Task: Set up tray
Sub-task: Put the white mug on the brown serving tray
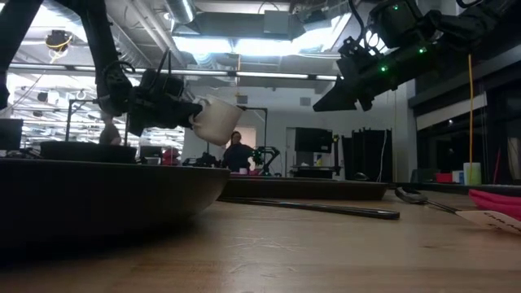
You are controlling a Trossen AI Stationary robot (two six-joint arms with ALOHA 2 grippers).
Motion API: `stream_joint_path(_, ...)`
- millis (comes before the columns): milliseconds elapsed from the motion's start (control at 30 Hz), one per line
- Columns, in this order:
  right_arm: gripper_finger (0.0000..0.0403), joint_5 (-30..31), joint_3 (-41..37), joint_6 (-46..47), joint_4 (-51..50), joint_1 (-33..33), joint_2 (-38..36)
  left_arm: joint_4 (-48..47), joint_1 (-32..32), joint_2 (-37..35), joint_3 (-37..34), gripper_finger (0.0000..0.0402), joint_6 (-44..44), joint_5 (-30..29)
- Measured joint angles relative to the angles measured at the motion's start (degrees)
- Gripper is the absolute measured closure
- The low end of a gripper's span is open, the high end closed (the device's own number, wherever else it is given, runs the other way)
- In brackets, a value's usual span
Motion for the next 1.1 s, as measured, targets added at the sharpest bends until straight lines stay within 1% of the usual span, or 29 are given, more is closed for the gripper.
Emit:
stream_joint_path(200, 0.0395, 0.6, 0.0, -0.2, 0.7, 0.0, 0.0, -2.0, -0.5, 1.2, 3.5, 0.0398, 1.9, 0.0)
stream_joint_path(267, 0.0395, 2.2, 0.0, -0.2, 0.7, 0.0, 0.0, -2.4, -0.6, 3.6, 5.9, 0.0398, 0.9, 0.7)
stream_joint_path(333, 0.039, 4.0, 0.0, -0.2, 0.7, 0.0, 0.0, -2.6, -0.5, 7.1, 8.5, 0.0398, -2.3, 1.2)
stream_joint_path(400, 0.0383, 4.3, 0.0, -0.3, 0.7, 0.0, 0.0, -2.7, -0.5, 10.0, 10.7, 0.0398, -5.2, 1.2)
stream_joint_path(500, 0.0376, 4.3, 0.0, -0.7, 0.7, 0.0, 0.0, -2.5, -1.2, 13.0, 13.4, 0.0398, -6.1, 1.3)
stream_joint_path(667, 0.0375, 4.3, 0.0, -0.5, 0.3, 0.0, 0.0, -2.6, -2.3, 14.6, 13.9, 0.0398, -3.2, 1.2)
stream_joint_path(800, 0.0374, 4.3, 0.0, -2.0, 0.3, 0.0, 0.0, -2.4, -2.4, 14.6, 13.8, 0.0398, -3.1, 1.1)
stream_joint_path(933, 0.0374, 4.3, 0.0, -1.9, 0.3, 0.0, 0.0, -2.5, -2.3, 14.6, 13.8, 0.0398, -5.8, -0.4)
stream_joint_path(1100, 0.0374, 4.3, 0.0, -2.1, 0.4, 0.0, 0.0, -2.5, -3.6, 14.6, 13.8, 0.0398, -9.4, -0.5)
